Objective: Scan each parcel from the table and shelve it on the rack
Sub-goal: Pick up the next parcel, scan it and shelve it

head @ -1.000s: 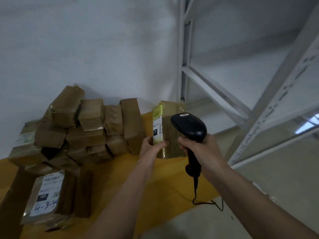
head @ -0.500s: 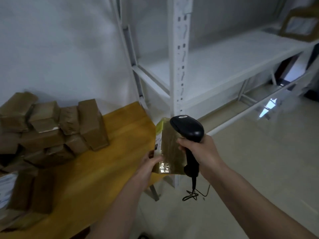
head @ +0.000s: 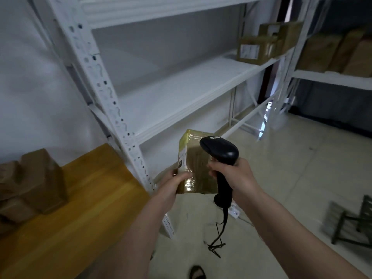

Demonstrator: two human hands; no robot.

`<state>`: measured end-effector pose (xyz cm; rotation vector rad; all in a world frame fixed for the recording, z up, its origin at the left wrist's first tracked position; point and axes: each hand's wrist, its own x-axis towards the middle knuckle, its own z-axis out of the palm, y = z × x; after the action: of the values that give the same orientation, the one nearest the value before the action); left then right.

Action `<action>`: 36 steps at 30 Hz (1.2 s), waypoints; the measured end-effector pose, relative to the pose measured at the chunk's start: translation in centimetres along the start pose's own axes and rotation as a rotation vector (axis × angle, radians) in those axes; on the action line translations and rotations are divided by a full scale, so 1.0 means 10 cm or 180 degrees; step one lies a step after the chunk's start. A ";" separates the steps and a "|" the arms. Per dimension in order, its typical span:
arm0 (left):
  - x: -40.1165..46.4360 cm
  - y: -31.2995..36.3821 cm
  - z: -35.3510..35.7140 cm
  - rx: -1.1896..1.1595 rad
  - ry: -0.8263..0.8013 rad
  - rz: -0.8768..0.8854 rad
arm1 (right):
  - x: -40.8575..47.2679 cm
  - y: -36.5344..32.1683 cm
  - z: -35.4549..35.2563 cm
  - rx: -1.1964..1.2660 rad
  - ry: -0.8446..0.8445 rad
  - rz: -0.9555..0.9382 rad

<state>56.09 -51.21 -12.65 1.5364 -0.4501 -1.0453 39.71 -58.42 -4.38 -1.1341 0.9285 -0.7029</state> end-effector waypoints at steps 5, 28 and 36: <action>0.41 0.35 0.62 -0.0064 -0.0116 0.0098 | 0.45 -0.23 -0.52 0.0256 0.0203 -0.0205; 2.72 3.45 2.68 -0.0675 -0.0625 0.0469 | 3.13 -2.95 -1.74 0.0259 0.0157 -0.1187; 2.88 4.41 3.03 -0.0507 -0.0734 0.0506 | 3.68 -3.83 -1.95 0.0411 -0.0011 -0.1356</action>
<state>58.34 -102.58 19.79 1.2247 -0.6229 -1.1104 38.82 -109.39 20.17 -1.2293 0.6308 -1.0894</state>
